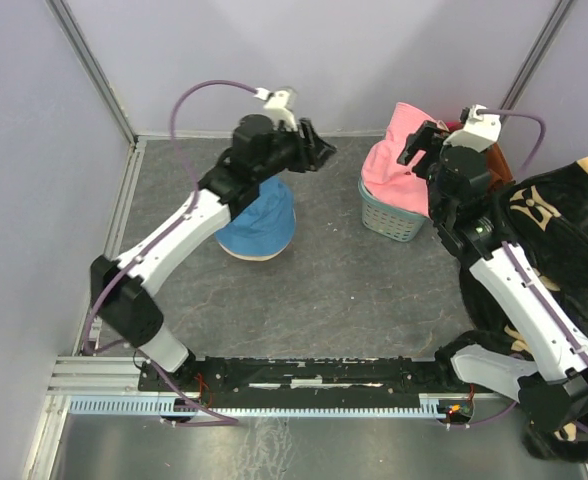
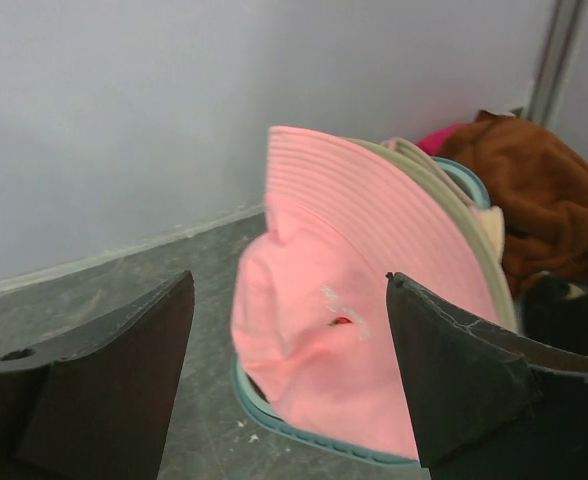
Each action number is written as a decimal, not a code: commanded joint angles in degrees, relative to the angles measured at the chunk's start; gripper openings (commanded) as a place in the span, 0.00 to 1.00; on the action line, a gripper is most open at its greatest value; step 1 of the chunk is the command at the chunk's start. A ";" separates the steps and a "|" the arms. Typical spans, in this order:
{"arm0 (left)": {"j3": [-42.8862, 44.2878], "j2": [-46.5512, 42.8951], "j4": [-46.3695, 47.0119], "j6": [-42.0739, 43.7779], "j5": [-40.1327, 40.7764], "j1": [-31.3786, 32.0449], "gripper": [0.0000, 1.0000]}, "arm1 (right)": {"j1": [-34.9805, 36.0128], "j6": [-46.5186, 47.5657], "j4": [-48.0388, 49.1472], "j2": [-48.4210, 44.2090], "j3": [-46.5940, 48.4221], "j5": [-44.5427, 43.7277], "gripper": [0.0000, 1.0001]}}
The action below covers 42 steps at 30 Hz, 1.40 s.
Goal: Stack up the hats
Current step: Pick up the hat from the bin.
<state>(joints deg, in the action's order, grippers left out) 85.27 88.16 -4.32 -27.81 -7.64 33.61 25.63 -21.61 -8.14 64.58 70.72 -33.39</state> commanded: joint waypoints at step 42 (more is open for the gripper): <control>32.49 35.64 -6.20 7.79 -1.99 8.44 0.11 | -5.24 -1.81 -1.42 -12.02 -12.87 -0.96 0.86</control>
<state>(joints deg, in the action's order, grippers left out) 115.57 125.34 -14.74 -22.57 -8.34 41.30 20.56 -24.16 -11.38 54.17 57.71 -34.48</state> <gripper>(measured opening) 0.155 0.863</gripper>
